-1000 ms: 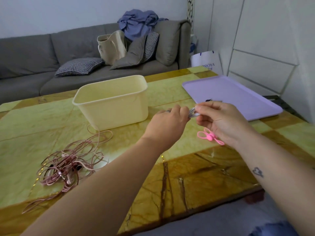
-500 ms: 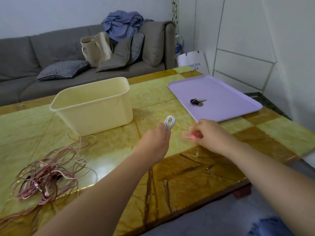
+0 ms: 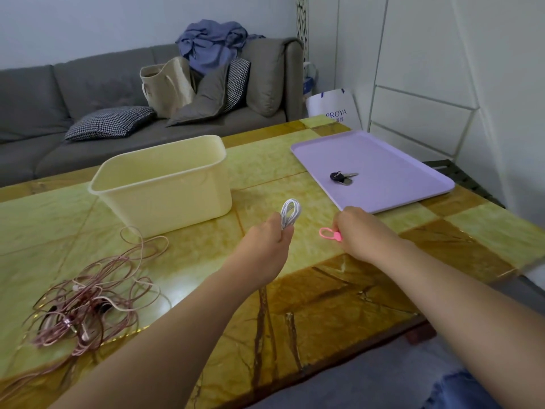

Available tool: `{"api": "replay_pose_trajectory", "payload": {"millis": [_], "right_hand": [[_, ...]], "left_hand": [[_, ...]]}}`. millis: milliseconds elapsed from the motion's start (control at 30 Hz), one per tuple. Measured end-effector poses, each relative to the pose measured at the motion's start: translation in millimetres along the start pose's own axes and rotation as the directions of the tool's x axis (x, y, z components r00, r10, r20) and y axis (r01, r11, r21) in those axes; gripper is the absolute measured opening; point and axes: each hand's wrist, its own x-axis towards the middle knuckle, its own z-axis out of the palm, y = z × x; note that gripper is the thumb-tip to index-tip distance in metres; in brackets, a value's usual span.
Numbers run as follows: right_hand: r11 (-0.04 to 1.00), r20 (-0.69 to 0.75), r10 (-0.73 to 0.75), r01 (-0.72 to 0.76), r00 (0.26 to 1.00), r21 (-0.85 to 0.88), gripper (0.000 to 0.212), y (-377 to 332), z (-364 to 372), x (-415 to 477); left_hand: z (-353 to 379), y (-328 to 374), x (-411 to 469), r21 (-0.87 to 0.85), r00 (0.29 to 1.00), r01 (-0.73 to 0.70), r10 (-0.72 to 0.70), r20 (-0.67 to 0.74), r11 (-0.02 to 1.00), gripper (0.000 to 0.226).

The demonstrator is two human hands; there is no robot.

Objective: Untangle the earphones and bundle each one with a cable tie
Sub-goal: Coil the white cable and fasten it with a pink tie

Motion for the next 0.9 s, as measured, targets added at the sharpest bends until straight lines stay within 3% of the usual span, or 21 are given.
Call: {"api": "replay_pose_trajectory", "payload": {"millis": [200,333,533,667,767,900], "right_hand": [[0.999,-0.015,-0.025,0.026,1.000,0.027,0.014,7,4,0],[0.999,0.021,-0.009,0.008,1.000,0.052,0.034,2,1,-3],[0.994,-0.065,-0.055,0.060,0.996,0.091,0.028,4,3,-11],[0.967,-0.155,-0.052,0.088,0.987,0.237,0.021,6,-1,-15],[0.849,-0.241,0.017,0.114,0.970,0.515,0.016,-7,-15,-21],[0.547,-0.114,-0.036,0.115,0.993,0.829,0.010,-40,-30,-34]], "left_hand": [[-1,2,0,-0.013,1.000,0.000,-0.001,-0.009,1.000,0.027],[1,5,1,-0.018,1.000,-0.007,0.006,-0.012,1.000,0.028],[-1,5,0,-0.025,1.000,-0.012,0.011,-0.027,1.000,0.026],[-2,-5,-3,-0.223,0.998,0.063,-0.066,-0.005,0.973,0.026],[1,-13,-6,-0.405,0.988,0.149,-0.154,0.020,0.902,0.025],[4,-18,-13,-0.585,0.976,0.199,-0.212,0.047,0.786,0.025]]}}
